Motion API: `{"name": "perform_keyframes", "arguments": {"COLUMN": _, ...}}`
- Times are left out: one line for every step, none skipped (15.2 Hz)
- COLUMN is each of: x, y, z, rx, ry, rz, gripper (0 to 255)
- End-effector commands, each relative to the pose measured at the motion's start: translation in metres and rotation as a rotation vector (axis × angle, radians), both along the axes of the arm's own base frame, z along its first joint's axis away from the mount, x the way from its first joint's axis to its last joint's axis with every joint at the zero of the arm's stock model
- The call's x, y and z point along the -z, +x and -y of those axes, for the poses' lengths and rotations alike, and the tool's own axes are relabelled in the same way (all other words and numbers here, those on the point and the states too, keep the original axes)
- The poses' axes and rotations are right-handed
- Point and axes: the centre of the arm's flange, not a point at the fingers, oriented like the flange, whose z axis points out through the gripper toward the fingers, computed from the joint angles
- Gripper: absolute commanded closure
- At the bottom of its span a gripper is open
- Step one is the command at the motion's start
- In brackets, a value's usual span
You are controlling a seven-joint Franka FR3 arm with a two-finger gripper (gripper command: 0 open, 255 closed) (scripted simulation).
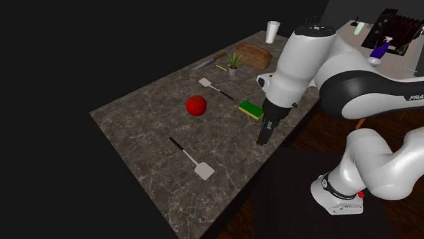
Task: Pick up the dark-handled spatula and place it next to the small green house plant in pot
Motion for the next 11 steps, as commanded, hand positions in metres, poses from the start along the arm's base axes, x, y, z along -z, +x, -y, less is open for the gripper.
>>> {"name": "perform_keyframes", "arguments": {"x": 0.013, "y": 0.021, "z": -0.004, "rx": 0.03, "ry": 0.0, "rz": 0.0, "gripper": 0}}
{"name": "perform_keyframes", "arguments": {"x": 0.02, "y": 0.032, "z": -0.005, "rx": 0.044, "ry": -0.001, "rz": -0.001, "gripper": 0}}
{"name": "perform_keyframes", "arguments": {"x": 0.027, "y": 0.044, "z": -0.007, "rx": 0.058, "ry": -0.001, "rz": -0.002, "gripper": 0}}
{"name": "perform_keyframes", "arguments": {"x": 0.034, "y": 0.055, "z": -0.008, "rx": 0.072, "ry": -0.002, "rz": -0.003, "gripper": 0}}
{"name": "perform_keyframes", "arguments": {"x": 0.04, "y": 0.066, "z": -0.009, "rx": 0.087, "ry": -0.002, "rz": -0.004, "gripper": 0}}
{"name": "perform_keyframes", "arguments": {"x": 0.047, "y": 0.078, "z": -0.01, "rx": 0.101, "ry": -0.003, "rz": -0.005, "gripper": 0}}
{"name": "perform_keyframes", "arguments": {"x": 0.054, "y": 0.089, "z": -0.011, "rx": 0.115, "ry": -0.003, "rz": -0.006, "gripper": 0}}
{"name": "perform_keyframes", "arguments": {"x": 0.061, "y": 0.101, "z": -0.012, "rx": 0.129, "ry": -0.004, "rz": -0.007, "gripper": 0}}
{"name": "perform_keyframes", "arguments": {"x": 0.068, "y": 0.112, "z": -0.013, "rx": 0.143, "ry": -0.004, "rz": -0.008, "gripper": 0}}
{"name": "perform_keyframes", "arguments": {"x": 0.075, "y": 0.124, "z": -0.013, "rx": 0.158, "ry": -0.005, "rz": -0.009, "gripper": 0}}
{"name": "perform_keyframes", "arguments": {"x": 0.081, "y": 0.135, "z": -0.013, "rx": 0.172, "ry": -0.005, "rz": -0.01, "gripper": 0}}
